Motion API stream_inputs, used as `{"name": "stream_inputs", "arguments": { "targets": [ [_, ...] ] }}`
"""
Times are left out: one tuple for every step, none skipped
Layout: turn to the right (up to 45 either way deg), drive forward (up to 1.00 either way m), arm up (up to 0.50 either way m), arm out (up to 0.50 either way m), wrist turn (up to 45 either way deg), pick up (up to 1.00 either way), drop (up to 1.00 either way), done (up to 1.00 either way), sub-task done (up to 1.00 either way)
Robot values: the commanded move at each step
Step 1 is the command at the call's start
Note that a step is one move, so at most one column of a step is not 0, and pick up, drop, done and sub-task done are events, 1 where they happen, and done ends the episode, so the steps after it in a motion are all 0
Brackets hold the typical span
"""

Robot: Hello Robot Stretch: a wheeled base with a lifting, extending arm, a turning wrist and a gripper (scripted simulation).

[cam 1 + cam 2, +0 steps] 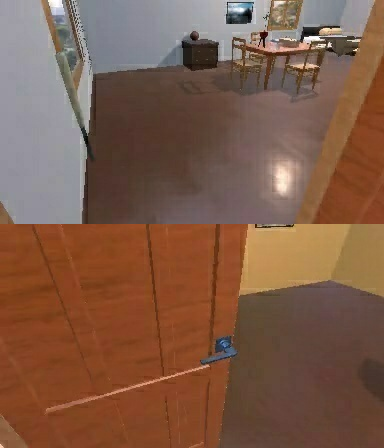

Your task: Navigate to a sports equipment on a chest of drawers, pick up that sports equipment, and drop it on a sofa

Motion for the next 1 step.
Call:
{"name": "stream_inputs", "arguments": {
  "targets": [
    [0.0, 1.0, 0.0, 0.0, 0.0, 0.0, 0.0, 0.0, 0.0]
  ]
}}
